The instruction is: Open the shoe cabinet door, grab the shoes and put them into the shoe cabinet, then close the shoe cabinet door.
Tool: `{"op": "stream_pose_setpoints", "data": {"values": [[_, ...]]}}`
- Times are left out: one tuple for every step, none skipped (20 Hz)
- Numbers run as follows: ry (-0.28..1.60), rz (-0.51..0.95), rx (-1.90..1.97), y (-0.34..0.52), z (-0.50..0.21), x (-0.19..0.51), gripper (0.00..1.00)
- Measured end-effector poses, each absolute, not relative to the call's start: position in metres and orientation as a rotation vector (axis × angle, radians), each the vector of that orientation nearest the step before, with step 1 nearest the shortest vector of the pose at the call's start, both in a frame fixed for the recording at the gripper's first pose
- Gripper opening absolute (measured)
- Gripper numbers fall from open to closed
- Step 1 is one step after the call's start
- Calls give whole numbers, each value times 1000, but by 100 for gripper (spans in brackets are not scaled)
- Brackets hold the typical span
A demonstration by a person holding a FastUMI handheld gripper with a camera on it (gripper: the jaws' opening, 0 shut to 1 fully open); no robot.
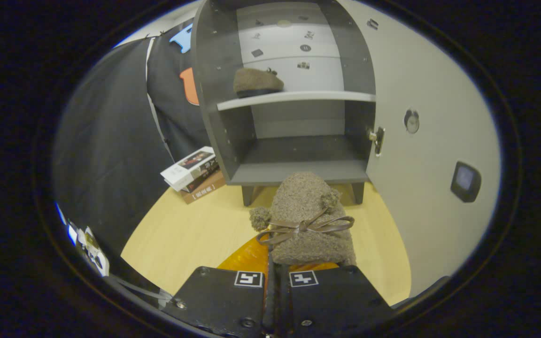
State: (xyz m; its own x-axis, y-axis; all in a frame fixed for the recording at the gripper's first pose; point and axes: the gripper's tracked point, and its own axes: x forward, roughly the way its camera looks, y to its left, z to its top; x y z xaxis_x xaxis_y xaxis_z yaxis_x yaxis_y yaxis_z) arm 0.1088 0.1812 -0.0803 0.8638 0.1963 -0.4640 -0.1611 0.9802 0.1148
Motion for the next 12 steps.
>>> {"op": "stream_pose_setpoints", "data": {"values": [[466,185,71,181,-63,107,8],[438,181,65,181,-46,107,8],[413,180,53,181,-29,106,8],[393,177,52,180,-13,108,8],[374,174,51,181,1,110,8],[350,173,54,181,18,114,8],[328,168,50,181,33,120,8],[297,164,40,179,51,129,8],[269,160,33,179,67,138,8],[246,158,33,179,84,148,7],[222,155,36,181,99,160,8],[205,150,38,182,113,172,8]]}}
